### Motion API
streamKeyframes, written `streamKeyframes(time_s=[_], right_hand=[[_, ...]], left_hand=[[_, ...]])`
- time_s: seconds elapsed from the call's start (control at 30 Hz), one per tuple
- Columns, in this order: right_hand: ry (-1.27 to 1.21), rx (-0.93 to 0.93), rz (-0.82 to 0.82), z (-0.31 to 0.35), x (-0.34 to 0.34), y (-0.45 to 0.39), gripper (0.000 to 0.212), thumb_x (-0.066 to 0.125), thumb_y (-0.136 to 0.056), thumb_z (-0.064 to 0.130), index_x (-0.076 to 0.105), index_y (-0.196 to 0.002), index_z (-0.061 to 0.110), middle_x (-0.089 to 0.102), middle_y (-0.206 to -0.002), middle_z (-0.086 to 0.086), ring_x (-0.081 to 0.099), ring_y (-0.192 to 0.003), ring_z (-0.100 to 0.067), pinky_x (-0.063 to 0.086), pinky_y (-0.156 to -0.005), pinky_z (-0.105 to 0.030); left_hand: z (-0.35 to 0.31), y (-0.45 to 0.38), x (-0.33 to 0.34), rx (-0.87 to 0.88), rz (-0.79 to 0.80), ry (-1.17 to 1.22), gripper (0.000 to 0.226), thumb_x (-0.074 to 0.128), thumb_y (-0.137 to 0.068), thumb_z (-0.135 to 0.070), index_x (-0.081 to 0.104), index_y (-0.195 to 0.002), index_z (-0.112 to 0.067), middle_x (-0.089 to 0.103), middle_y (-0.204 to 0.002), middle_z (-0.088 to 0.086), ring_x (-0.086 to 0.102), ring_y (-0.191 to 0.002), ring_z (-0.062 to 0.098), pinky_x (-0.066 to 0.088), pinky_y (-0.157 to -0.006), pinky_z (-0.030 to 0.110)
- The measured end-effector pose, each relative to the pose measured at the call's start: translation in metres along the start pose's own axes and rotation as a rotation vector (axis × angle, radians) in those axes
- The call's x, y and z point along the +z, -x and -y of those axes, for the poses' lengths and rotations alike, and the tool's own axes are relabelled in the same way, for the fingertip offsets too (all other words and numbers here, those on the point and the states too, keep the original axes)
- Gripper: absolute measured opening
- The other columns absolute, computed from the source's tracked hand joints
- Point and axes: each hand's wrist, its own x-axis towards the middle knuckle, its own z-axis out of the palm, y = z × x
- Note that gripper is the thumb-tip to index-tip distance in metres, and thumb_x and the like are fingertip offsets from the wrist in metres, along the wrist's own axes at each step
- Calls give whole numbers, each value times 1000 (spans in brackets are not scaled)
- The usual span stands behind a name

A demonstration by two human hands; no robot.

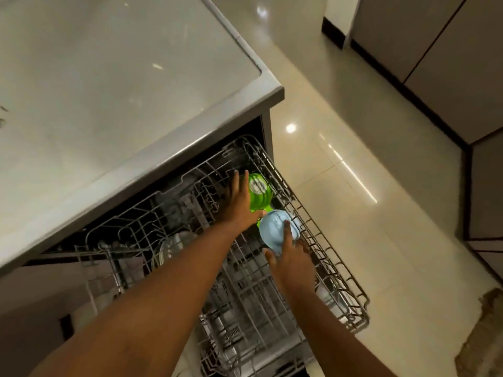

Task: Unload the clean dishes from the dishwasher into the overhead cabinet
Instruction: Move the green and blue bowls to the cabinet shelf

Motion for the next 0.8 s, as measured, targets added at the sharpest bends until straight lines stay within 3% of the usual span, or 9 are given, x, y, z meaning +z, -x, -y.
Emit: streamKeyframes(time_s=[0.13, 0.23, 0.4, 0.53, 0.63, 0.8], right_hand=[[-118, 28, -87, 0, 13, -12, 87, 47, -93, 65, -5, -156, 38, 65, -125, -7, 67, -101, -21, 58, -77, -36], [-168, 47, -141, 2, 16, -13, 82, 45, -93, 65, 1, -156, 38, 65, -126, -7, 64, -107, -22, 55, -86, -38], [-245, 49, -130, -1, 24, -14, 82, 52, -93, 61, 7, -157, 36, 59, -133, -10, 60, -115, -24, 50, -90, -35], [-300, 69, -212, -1, 31, -13, 82, 61, -89, 57, 14, -154, 39, 61, -127, -11, 61, -109, -24, 56, -85, -40], [-308, 78, -248, -1, 34, -11, 84, 69, -84, 54, 24, -152, 36, 60, -127, -11, 60, -111, -25, 58, -81, -40], [-219, -66, -239, -4, 45, 5, 85, 77, -77, 49, 29, -146, 39, 36, -148, -9, 60, -115, -28, 62, -73, -41]], left_hand=[[1, -16, 13, 21, 0, -28, 124, 78, -71, -53, -9, -155, -27, -13, -163, 2, 3, -150, 34, 28, -111, 62], [-5, -20, 21, -3, -15, -57, 111, 78, -73, -50, 7, -155, -26, -3, -164, 5, 11, -148, 36, 31, -109, 63], [0, -24, 35, 20, -179, -64, 88, 77, -79, -29, 26, -151, -19, 12, -161, 9, 34, -139, 36, 42, -104, 49], [12, -29, 39, 89, -201, -7, 90, 80, -78, -29, 27, -149, -15, 14, -160, 11, 46, -131, 36, 52, -93, 45], [24, -21, 38, 146, -241, 58, 90, 82, -74, -30, 31, -147, -17, 21, -155, 9, 47, -129, 33, 53, -94, 44], [51, 18, 35, 161, -303, 290, 89, 83, -74, -31, 35, -148, -14, 28, -150, 8, 39, -135, 25, 44, -105, 35]])
